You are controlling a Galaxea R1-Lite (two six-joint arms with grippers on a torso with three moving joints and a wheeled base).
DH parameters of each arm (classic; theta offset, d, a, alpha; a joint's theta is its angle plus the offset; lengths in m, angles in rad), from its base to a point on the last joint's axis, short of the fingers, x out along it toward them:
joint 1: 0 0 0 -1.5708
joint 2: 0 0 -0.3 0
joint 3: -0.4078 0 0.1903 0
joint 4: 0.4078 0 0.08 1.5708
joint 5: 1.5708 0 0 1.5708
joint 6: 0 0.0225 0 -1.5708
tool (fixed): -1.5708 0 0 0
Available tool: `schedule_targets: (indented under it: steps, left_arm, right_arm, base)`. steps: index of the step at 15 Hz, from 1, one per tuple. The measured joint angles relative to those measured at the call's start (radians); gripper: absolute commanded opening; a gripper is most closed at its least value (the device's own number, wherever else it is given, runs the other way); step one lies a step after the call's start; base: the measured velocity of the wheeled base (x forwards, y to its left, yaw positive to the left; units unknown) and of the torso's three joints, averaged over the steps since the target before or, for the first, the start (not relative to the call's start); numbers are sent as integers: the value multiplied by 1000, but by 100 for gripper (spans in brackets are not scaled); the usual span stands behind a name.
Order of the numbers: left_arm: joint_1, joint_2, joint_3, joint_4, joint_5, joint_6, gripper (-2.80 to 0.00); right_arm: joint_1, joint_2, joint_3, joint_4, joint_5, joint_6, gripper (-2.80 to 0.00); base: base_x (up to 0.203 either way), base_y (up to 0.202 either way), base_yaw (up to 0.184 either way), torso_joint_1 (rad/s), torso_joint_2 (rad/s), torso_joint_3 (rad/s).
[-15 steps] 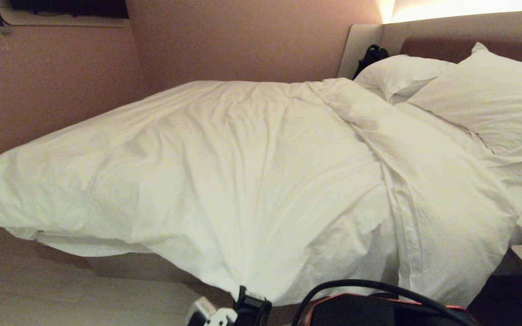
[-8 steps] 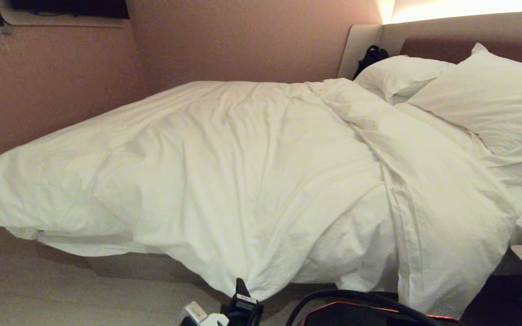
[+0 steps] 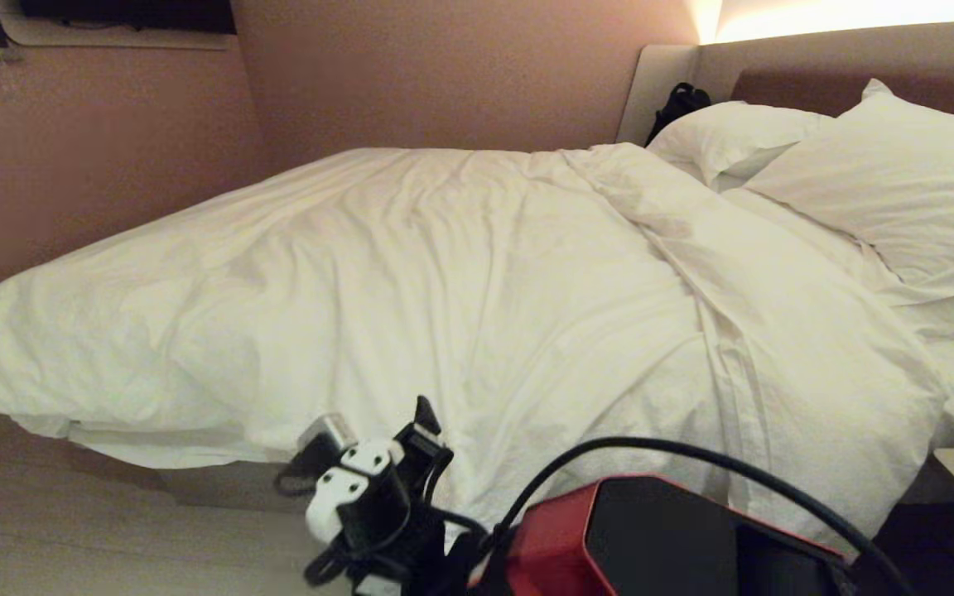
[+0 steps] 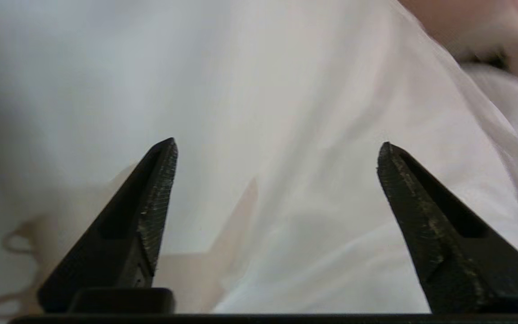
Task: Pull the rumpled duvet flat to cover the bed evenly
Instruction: Flatten the corners of the folded blanket
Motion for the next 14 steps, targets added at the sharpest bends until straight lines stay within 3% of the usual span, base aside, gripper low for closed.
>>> schedule_targets:
  steps: [1,5,8,14]
  left_arm:
    - [0,0,0,0,0,0,-280]
    - [0,0,0,0,0,0,-280]
    - [0,0,0,0,0,0,-280]
    - [0,0,0,0,0,0,-280]
  right_arm:
    - [-45,-1,-33,5,-3,2,-280]
    - [-215,-52,-79,3,-31,43,-280]
    - [-293,-144,-50,3,-52,105,-280]
    - [-425,-445,288,7,-50,234,-280]
  base:
    - [0,0,0,0,0,0]
    - [0,0,0,0,0,0]
    - [0,0,0,0,0,0]
    - [0,0,0,0,0,0]
